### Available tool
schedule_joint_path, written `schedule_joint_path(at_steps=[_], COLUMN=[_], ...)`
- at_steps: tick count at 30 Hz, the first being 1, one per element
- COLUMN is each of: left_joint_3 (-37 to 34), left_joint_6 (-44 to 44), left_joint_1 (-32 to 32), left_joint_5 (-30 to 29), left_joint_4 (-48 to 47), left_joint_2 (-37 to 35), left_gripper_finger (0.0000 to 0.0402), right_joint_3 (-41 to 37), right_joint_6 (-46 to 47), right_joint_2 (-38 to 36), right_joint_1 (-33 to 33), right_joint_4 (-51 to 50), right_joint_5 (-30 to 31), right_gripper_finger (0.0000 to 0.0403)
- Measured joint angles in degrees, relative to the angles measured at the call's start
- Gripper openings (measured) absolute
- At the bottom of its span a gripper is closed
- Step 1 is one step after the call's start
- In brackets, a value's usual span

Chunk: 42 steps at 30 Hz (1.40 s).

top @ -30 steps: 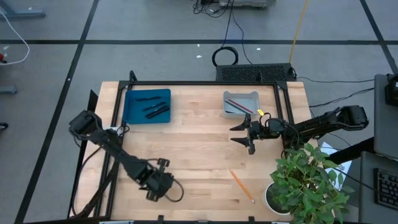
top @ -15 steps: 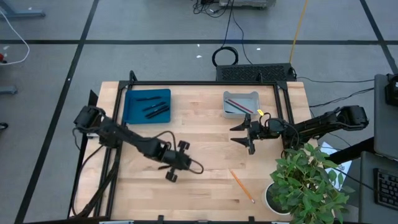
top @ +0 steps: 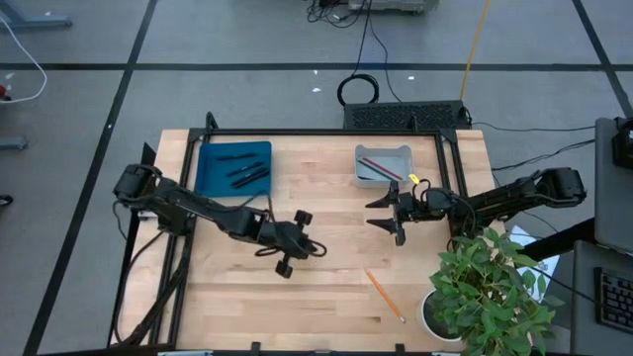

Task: Sort pens & pencils
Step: Put the green pencil into the gray bin

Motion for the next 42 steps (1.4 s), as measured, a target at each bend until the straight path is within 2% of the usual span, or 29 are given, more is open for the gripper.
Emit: schedule_joint_path(at_steps=[11, 18, 21, 26, 35, 42], left_joint_3=[-0.06, -0.05, -1.23, -5.19, -13.29, -21.2], left_joint_6=[2.53, 3.43, 2.52, -0.05, -4.93, -7.62], left_joint_1=[0.16, -0.06, 0.31, 2.36, 5.8, 6.1], left_joint_5=[-2.36, -2.39, -3.31, -8.2, -7.92, -8.4], left_joint_4=[-0.11, 4.86, 10.1, 19.82, 38.6, 52.62], left_joint_2=[-13.82, -15.71, -15.69, -16.03, -16.29, -16.3], left_gripper_finger=[0.0, 0.0, 0.0, 0.0, 0.0, 0.0], right_joint_3=[0.02, 0.02, 0.02, 0.02, 0.02, 0.02], right_joint_6=[0.0, -0.2, -0.2, -0.2, -0.44, -0.46], right_joint_2=[-0.04, -0.02, -0.02, -0.02, -0.02, -0.02], right_joint_1=[0.0, 0.01, 0.01, 0.02, 0.02, 0.02], right_joint_4=[0.01, 0.12, 0.09, 0.09, 0.09, 0.09], right_joint_5=[0.01, 0.0, -0.01, -0.02, -0.02, -0.02], right_gripper_finger=[0.0203, 0.0203, 0.0203, 0.0203, 0.0203, 0.0203])
